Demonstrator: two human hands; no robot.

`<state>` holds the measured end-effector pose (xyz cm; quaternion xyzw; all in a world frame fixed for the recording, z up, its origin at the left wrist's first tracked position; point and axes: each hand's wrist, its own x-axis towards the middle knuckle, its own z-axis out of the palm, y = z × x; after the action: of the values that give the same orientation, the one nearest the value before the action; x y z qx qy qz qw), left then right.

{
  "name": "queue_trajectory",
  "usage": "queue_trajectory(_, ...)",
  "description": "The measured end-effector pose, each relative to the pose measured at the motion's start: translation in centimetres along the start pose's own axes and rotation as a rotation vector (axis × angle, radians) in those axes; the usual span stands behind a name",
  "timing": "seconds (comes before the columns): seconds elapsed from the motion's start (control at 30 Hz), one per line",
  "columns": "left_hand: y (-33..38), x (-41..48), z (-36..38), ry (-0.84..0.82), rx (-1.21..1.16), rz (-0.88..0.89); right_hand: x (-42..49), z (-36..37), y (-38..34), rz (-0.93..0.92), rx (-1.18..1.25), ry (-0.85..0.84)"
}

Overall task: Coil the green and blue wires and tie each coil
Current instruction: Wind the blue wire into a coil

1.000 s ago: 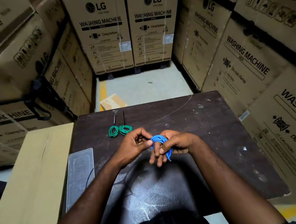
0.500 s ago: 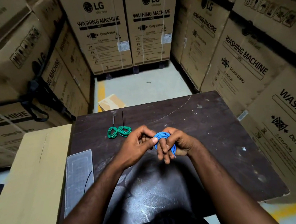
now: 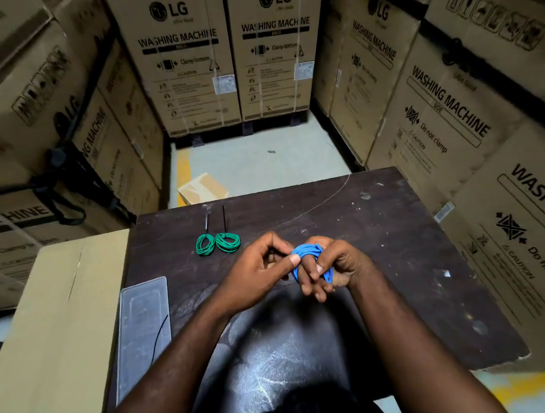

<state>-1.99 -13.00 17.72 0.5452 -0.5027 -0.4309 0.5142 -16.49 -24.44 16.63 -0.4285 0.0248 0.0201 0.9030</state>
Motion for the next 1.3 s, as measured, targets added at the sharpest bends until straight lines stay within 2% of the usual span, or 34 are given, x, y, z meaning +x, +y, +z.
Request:
queue_trajectory(0.4,-1.5,-0.3,-0.9,0.016,0.022,0.010,0.6,-0.4,0.5,0.061,-0.052,0.063)
queue_trajectory(0.57,-1.3,0.0,-0.3,0.083,0.048,0.055,0.6,-0.8,0.7,0.013,-0.042,0.111)
queue_trajectory(0.77,-2.3,-0.3,0.6,0.051,0.042,0.005,-0.2,-1.9,2.3,-0.013,0.003,0.132)
queue_trajectory(0.97,-3.0,-0.3,1.2,0.088,0.058,-0.024,-0.7,-1.8,3.8,-0.091,0.078,0.244)
queue_trajectory(1.3,-3.4,-0.6,1.0,0.136,-0.033,-0.061,-0.3,-1.7,5.1,-0.150,0.145,0.131)
